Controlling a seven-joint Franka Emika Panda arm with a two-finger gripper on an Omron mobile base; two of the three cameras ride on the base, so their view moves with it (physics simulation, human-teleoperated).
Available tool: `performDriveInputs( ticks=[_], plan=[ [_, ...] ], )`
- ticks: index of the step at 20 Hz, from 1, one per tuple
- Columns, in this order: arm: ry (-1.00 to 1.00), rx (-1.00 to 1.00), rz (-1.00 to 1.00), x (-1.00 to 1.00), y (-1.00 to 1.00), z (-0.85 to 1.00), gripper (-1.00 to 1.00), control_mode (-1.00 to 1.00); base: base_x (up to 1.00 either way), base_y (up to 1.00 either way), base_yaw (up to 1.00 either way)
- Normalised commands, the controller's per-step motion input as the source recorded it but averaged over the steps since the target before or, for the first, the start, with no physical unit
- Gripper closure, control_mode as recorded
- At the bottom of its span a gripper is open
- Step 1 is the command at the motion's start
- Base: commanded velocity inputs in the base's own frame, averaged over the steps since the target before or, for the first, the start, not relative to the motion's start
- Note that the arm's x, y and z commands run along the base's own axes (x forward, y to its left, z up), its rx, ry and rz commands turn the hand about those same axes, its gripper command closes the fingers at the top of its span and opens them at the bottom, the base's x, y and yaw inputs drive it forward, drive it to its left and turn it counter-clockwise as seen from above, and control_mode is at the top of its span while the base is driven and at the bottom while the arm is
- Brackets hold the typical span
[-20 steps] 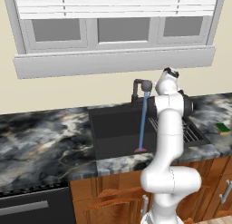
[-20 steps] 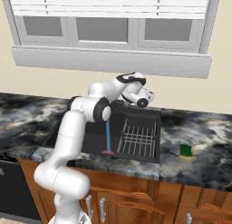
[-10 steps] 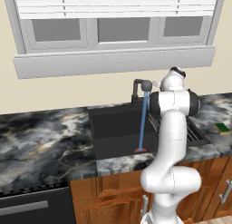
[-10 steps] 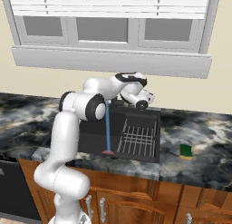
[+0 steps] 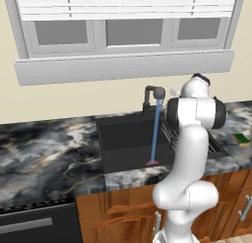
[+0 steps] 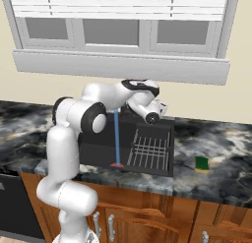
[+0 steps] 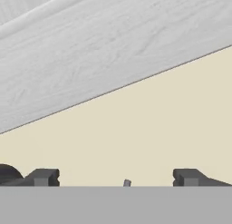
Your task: Soak the sponge with water for a few seconds and then drop it inside the sink.
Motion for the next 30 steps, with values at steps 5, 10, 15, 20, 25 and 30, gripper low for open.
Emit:
performDriveInputs(
  ticks=[5,10,15,20,25,30],
  plan=[
    [0.0,0.0,0.0,-0.78,0.0,0.24,-1.0,-1.0,0.0,0.0,0.0],
    [0.06,0.0,0.0,-0.65,0.0,0.2,-1.0,-1.0,0.0,0.0,0.0],
    [0.16,0.0,0.0,-0.26,0.0,0.18,-1.0,-1.0,0.0,0.0,0.0],
    [0.13,0.0,0.0,-0.15,0.0,0.14,-1.0,-1.0,0.0,0.0,0.0],
    [0.1,0.0,0.0,-0.2,-0.01,0.23,-1.0,-1.0,0.0,0.0,0.0],
    [0.04,0.0,0.0,-0.27,-0.01,0.27,-1.0,-1.0,0.0,0.0,0.0]
  ],
)
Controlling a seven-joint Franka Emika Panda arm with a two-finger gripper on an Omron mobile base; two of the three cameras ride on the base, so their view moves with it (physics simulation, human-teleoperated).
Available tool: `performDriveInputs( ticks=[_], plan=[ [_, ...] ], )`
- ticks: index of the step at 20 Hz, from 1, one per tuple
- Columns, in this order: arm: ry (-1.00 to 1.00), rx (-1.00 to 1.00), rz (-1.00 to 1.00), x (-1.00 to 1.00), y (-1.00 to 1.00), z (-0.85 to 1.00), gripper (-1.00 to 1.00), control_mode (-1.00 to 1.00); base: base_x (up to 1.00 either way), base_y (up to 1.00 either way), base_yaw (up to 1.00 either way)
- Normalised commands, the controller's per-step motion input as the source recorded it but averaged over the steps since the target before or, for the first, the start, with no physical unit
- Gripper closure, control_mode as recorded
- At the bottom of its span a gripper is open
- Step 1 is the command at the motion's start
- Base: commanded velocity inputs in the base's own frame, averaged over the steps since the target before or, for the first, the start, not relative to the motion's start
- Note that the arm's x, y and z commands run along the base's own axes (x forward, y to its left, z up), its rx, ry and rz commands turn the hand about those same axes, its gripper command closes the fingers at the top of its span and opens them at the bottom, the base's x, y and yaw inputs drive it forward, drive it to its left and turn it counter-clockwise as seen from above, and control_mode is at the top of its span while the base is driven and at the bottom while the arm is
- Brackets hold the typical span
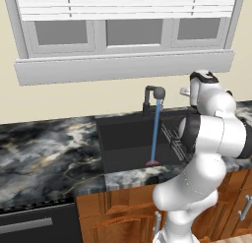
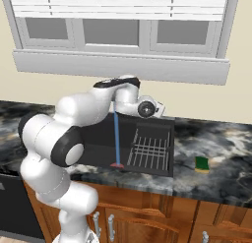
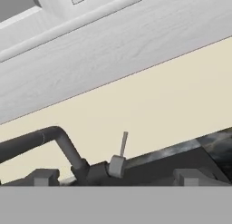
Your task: Soak the sponge with water for a few seconds and then drop it inside the sink.
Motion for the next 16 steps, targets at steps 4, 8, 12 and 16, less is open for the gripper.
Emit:
performDriveInputs(
  ticks=[4,8,12,16],
  plan=[
    [0.02,0.0,0.0,-0.28,0.0,0.36,-1.0,-1.0,0.0,0.0,0.0],
    [0.02,0.0,0.0,-0.3,0.0,0.41,-1.0,-1.0,0.0,0.0,0.0],
    [0.04,0.0,0.0,-0.3,0.0,0.36,-1.0,-1.0,0.0,0.0,0.0],
    [0.11,0.0,0.0,-0.28,0.0,0.2,-1.0,-1.0,0.0,0.0,0.0]
  ],
)
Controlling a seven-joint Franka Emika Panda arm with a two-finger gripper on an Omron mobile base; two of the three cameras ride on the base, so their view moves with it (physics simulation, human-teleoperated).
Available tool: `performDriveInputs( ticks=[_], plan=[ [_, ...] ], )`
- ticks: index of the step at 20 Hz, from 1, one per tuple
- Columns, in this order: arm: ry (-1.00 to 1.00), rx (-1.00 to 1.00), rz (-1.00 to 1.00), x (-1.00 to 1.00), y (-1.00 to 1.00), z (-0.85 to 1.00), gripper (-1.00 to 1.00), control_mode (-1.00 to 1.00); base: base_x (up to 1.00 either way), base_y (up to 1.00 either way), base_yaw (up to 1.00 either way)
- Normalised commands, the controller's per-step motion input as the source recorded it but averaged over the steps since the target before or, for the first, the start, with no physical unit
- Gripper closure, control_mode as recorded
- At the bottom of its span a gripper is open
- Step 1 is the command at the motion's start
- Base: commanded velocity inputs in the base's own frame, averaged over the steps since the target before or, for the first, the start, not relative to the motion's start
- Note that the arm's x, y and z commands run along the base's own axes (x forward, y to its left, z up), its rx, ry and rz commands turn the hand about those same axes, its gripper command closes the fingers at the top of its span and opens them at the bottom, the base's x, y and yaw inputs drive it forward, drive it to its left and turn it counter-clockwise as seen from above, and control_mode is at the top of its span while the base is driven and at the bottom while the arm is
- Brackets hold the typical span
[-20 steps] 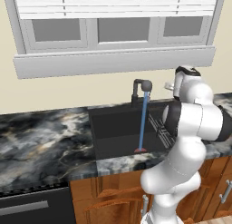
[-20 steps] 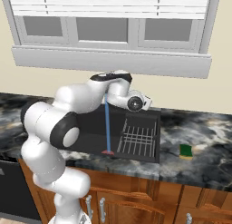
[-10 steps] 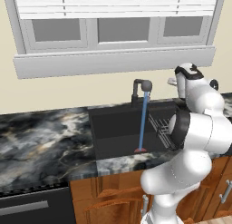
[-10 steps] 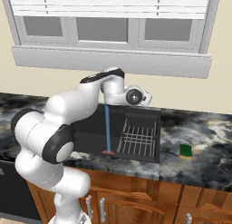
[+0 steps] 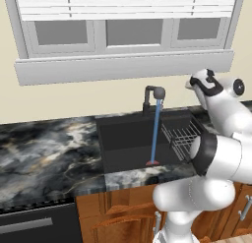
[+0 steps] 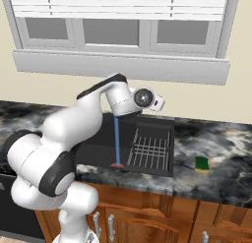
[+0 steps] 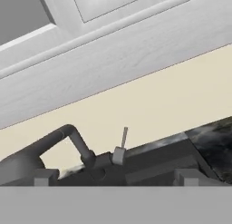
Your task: Soak the sponge with water for a few seconds and then drop it inside the sink.
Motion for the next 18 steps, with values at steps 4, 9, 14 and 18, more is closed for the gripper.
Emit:
performDriveInputs(
  ticks=[4,9,14,18],
  plan=[
    [0.2,0.02,0.0,-0.26,0.0,0.18,-1.0,-1.0,0.0,0.0,0.0],
    [0.2,0.06,0.0,-0.24,0.0,0.33,-1.0,-1.0,0.0,0.0,0.0],
    [0.19,0.09,0.0,-0.26,0.0,0.3,-1.0,-1.0,0.0,0.0,0.0],
    [0.18,0.06,0.0,-0.21,0.0,0.05,-1.0,-1.0,0.0,0.0,0.0]
  ],
)
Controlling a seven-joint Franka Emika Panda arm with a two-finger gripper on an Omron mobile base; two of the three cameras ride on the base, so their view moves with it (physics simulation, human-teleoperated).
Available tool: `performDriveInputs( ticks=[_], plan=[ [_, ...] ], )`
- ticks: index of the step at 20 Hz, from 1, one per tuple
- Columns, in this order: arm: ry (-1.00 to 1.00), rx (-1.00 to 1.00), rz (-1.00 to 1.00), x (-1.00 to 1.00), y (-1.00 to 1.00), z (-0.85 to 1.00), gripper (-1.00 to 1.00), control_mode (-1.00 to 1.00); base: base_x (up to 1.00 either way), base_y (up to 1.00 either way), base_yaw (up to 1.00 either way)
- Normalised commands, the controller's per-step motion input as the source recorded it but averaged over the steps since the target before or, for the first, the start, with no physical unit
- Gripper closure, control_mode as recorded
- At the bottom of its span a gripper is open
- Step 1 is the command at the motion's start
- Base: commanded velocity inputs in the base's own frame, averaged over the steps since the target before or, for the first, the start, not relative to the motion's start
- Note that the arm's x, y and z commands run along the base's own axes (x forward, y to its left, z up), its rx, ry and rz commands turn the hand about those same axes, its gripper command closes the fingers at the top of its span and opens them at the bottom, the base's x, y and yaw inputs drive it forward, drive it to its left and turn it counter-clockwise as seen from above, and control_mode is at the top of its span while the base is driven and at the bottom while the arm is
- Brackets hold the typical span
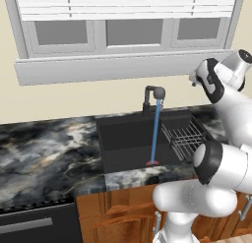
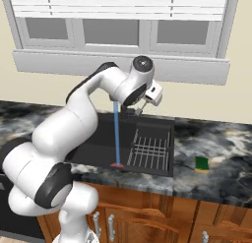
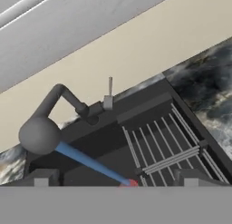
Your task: Soak the sponge with water for a few seconds and then drop it inside the sink.
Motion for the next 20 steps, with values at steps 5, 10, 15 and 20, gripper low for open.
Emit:
performDriveInputs(
  ticks=[5,10,15,20],
  plan=[
    [0.12,0.0,0.0,-0.15,-0.05,-0.05,-1.0,-1.0,0.0,0.0,0.0],
    [0.1,0.0,0.0,-0.18,-0.08,-0.04,-1.0,-1.0,0.0,0.0,0.0],
    [0.13,0.0,0.0,-0.11,-0.17,-0.02,-1.0,-1.0,0.0,0.0,0.0],
    [0.12,-0.01,0.0,-0.17,-0.19,-0.16,-1.0,-1.0,0.0,0.0,0.0]
  ],
)
